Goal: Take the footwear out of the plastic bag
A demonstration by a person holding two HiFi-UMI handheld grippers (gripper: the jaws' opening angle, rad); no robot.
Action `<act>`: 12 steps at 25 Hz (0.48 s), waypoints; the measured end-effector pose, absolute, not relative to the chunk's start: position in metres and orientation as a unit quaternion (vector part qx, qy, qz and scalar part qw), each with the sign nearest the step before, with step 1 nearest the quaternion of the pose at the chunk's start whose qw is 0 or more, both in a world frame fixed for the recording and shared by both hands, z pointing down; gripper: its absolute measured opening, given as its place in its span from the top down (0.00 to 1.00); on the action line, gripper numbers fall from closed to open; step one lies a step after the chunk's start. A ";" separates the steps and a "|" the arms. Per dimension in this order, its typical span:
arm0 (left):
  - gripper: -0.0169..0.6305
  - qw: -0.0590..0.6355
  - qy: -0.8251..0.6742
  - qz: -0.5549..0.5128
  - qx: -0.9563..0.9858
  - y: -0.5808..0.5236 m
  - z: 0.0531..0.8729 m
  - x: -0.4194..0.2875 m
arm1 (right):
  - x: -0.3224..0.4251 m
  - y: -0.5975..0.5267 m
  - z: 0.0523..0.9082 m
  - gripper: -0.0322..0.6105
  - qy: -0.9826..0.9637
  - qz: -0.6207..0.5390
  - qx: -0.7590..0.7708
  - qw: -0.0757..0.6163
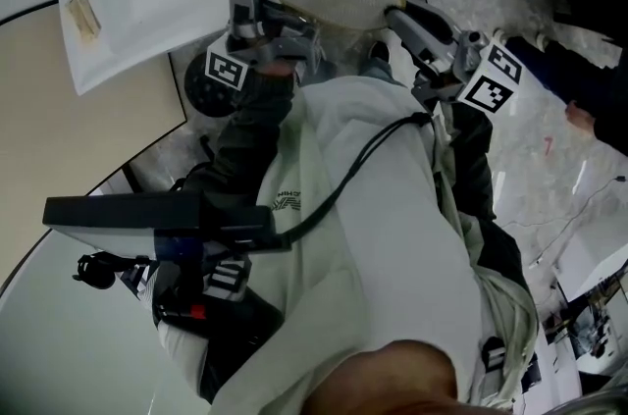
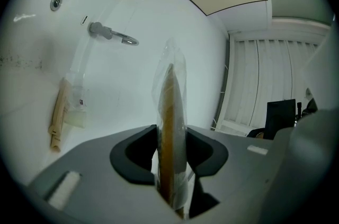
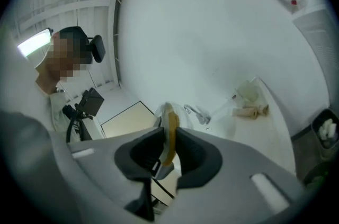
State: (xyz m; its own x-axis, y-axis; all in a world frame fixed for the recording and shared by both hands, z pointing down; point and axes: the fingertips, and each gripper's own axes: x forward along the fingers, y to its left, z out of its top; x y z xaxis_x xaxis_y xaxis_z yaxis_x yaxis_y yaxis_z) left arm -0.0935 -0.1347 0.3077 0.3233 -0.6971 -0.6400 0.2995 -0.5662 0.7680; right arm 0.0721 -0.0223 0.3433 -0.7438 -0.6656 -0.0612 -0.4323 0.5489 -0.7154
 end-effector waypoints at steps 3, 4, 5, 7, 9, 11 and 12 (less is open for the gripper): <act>0.80 0.435 -0.150 -0.566 0.684 -0.137 0.307 -0.099 | 0.077 -0.017 0.333 0.86 0.861 -0.363 -0.298 0.195; 0.80 0.433 -0.150 -0.566 0.685 -0.138 0.307 -0.100 | 0.079 -0.015 0.332 0.86 0.861 -0.364 -0.292 0.203; 0.80 0.432 -0.149 -0.566 0.686 -0.139 0.308 -0.101 | 0.081 -0.013 0.331 0.87 0.861 -0.364 -0.287 0.208; 0.80 0.430 -0.149 -0.567 0.687 -0.138 0.307 -0.101 | 0.084 -0.009 0.331 0.87 0.862 -0.363 -0.279 0.220; 0.80 0.430 -0.149 -0.570 0.684 -0.137 0.306 -0.101 | 0.088 -0.003 0.329 0.88 0.861 -0.360 -0.272 0.234; 0.80 0.429 -0.151 -0.573 0.682 -0.137 0.306 -0.102 | 0.093 0.004 0.326 0.88 0.861 -0.356 -0.268 0.247; 0.80 0.429 -0.153 -0.573 0.682 -0.138 0.307 -0.103 | 0.095 0.007 0.326 0.88 0.861 -0.354 -0.265 0.252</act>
